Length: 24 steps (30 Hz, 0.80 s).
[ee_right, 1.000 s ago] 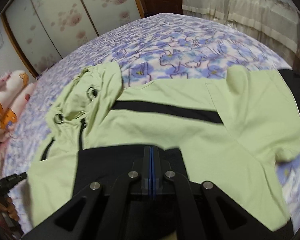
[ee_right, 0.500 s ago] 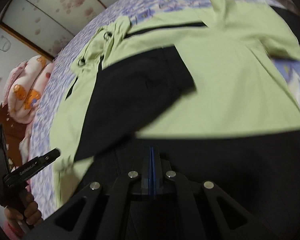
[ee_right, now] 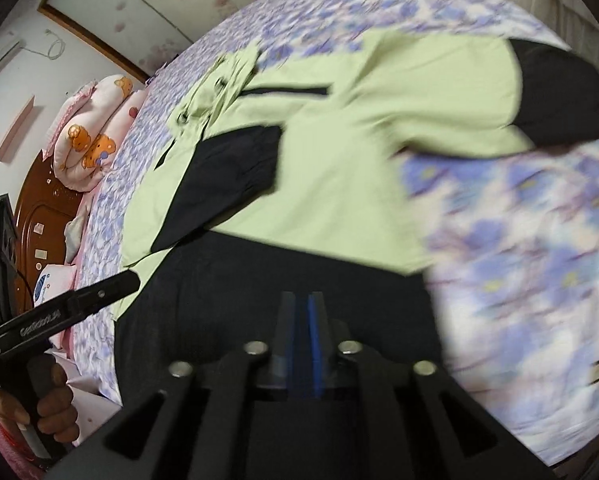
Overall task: Fold large clothes
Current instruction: 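Grasp the black cuff of the other sleeve with the right tool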
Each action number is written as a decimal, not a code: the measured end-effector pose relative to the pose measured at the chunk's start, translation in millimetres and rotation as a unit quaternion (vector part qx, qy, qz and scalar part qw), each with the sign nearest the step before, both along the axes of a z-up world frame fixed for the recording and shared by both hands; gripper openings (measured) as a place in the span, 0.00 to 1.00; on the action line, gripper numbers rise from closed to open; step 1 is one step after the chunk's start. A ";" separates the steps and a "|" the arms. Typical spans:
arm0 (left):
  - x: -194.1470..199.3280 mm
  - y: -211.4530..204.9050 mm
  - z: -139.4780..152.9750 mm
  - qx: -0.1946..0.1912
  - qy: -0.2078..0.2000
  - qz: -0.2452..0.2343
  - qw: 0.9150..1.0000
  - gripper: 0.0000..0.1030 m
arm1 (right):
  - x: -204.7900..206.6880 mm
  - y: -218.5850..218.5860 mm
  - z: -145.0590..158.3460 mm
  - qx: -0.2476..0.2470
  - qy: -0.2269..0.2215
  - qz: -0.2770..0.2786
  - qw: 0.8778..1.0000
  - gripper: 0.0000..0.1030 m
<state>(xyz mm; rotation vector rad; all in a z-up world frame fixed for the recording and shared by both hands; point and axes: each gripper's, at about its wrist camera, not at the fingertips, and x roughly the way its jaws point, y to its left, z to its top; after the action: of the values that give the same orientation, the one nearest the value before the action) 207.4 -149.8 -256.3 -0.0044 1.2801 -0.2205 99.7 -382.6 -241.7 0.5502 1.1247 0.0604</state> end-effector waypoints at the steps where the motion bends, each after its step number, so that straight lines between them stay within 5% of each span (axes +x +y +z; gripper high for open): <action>1: -1.9 -18.7 2.4 0.000 0.002 -0.013 1.000 0.77 | -4.6 -15.0 3.4 -0.001 -0.003 -0.007 1.000 0.24; 10: 1.3 -143.7 12.0 0.004 -0.003 -0.107 0.994 0.84 | -33.5 -145.3 10.6 -0.014 -0.023 -0.103 0.994 0.26; 24: 8.9 -236.8 -17.9 0.022 0.042 -0.121 0.992 0.84 | -14.8 -300.3 -46.2 0.030 -0.029 -0.255 0.966 0.26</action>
<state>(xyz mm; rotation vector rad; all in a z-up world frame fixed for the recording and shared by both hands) 216.3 -386.6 -274.3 0.1823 1.3695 -0.4034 84.9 -682.9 -288.0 0.8727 0.8979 -0.3357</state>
